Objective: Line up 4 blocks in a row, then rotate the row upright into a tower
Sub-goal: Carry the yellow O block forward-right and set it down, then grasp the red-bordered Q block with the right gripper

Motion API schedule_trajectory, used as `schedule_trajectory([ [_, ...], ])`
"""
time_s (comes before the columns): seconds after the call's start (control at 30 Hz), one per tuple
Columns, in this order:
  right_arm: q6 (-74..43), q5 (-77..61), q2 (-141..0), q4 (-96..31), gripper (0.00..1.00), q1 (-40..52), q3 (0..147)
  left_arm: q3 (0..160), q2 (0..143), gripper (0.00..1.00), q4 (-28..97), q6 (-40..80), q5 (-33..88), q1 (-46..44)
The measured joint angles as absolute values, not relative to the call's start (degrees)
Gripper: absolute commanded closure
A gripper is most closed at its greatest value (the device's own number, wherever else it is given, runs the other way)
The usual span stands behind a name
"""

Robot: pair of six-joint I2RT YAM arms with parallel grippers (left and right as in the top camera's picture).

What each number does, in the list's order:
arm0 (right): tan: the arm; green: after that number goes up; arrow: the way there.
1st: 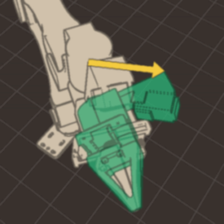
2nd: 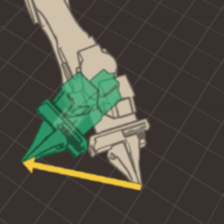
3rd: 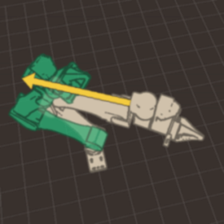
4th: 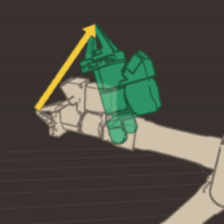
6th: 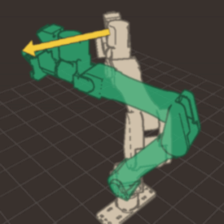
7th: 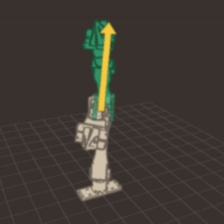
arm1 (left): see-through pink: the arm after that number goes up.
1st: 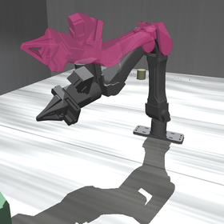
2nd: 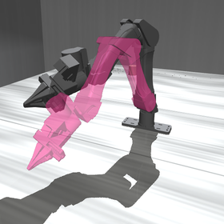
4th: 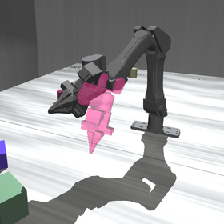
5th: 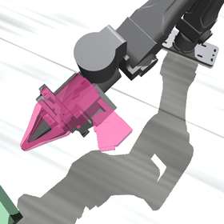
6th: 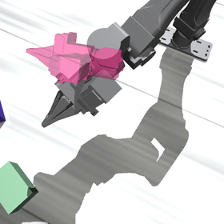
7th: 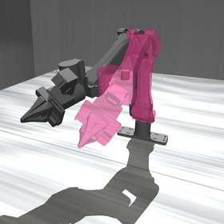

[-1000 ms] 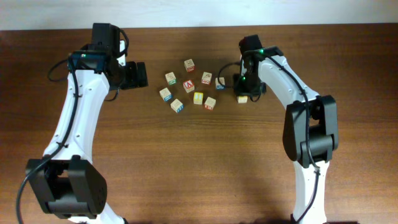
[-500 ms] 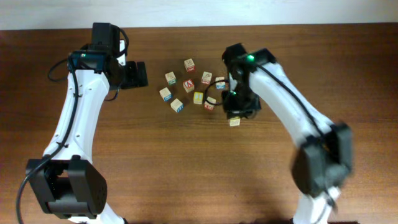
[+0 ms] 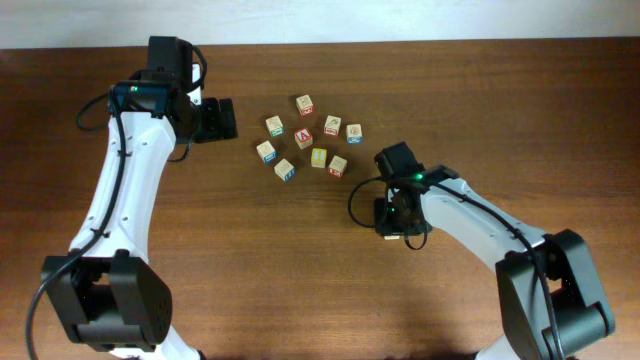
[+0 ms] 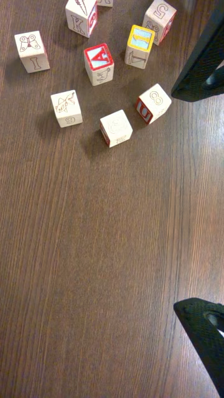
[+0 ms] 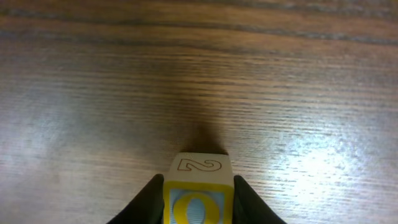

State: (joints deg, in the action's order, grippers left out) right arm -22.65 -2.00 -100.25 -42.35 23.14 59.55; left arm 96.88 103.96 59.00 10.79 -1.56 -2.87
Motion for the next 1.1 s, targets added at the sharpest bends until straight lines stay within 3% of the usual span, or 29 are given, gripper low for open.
schedule_trajectory([
  [0.13,-22.39,-2.04,-101.23,-48.21,0.39,23.14,62.96,96.88,103.96,0.01,59.02,10.79,-1.56,-2.87],
  [0.23,-21.47,-2.44,-101.65,-53.76,0.31,23.05,73.43,96.88,103.96,0.01,59.00,10.79,-1.56,-2.87],
  [0.4,-20.05,-2.66,-102.80,-43.86,0.31,21.10,86.78,96.88,103.96,0.01,58.96,10.79,-1.58,-2.87],
  [0.53,-16.29,-3.07,-116.29,-44.71,0.30,20.12,100.49,96.88,103.96,0.01,58.89,10.79,-1.58,-2.87],
  [0.7,-14.52,-2.98,-134.56,-49.23,0.36,19.88,113.21,96.88,103.96,0.01,58.98,10.79,-1.58,-2.87],
  [0.87,-13.15,-2.96,-136.07,-47.05,0.48,19.46,113.95,96.88,103.96,0.01,58.98,10.79,-1.58,-2.87],
  [1.1,-14.24,-3.03,-136.18,-45.56,0.55,19.46,114.24,96.88,103.96,0.01,59.00,10.79,-1.58,-2.87],
])
